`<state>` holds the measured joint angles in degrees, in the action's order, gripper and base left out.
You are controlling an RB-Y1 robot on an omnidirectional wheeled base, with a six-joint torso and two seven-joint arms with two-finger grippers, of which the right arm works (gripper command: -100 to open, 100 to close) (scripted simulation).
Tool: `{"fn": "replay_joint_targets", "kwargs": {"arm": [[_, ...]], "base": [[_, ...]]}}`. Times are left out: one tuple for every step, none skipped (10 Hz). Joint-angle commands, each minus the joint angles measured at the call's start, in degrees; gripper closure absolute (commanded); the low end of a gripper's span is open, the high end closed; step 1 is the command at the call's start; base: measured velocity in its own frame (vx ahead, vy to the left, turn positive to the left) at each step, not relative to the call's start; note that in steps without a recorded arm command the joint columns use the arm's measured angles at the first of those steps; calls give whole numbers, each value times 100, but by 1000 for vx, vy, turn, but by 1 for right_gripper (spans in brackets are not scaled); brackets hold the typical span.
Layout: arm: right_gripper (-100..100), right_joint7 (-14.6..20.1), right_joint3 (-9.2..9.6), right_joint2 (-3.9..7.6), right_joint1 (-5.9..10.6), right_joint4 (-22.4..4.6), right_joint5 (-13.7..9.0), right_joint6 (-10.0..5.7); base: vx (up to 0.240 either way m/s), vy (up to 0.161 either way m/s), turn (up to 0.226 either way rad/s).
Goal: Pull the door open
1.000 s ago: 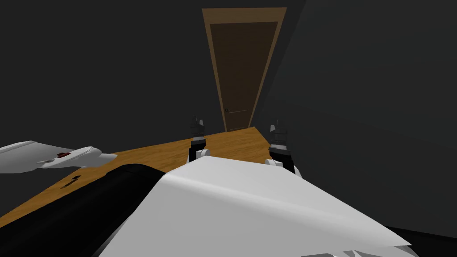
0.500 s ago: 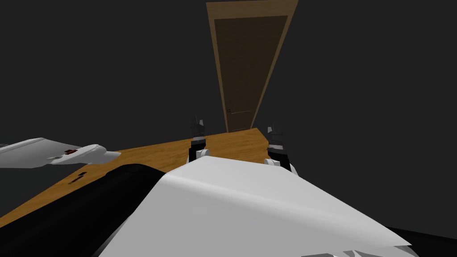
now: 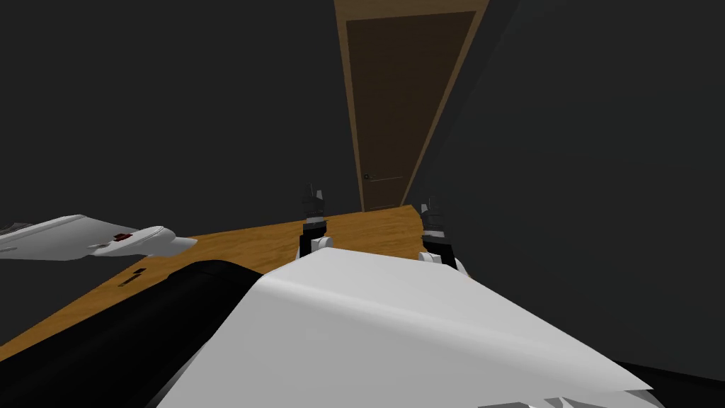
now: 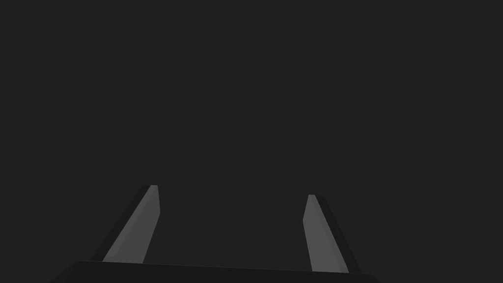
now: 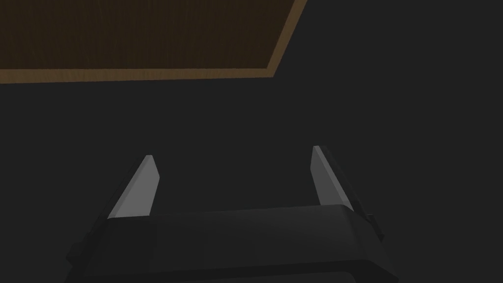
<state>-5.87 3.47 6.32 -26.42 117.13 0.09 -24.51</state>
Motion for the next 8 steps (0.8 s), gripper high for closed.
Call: {"fn": "replay_joint_targets", "kwargs": {"arm": [[-100, 50, 1, 54, 79, -221, -32, -66], [-100, 80, 0, 91, 120, -341, -53, -97], [-100, 111, 0, 128, 162, -462, -74, -128], [-100, 144, 0, 167, 206, -591, -96, -162], [-100, 178, -1, 207, 251, -723, -120, -197], [-100, 211, -1, 247, 296, -856, -143, -231], [-100, 245, -1, 287, 342, -989, -166, -266], [-100, 279, -2, 327, 387, -1122, -189, -301]], "base": [[98, 63, 66], [94, 57, 55], [96, 59, 71], [100, 73, 65], [107, 64, 60], [103, 64, 71], [103, 65, 68], [117, 51, 72]]}}
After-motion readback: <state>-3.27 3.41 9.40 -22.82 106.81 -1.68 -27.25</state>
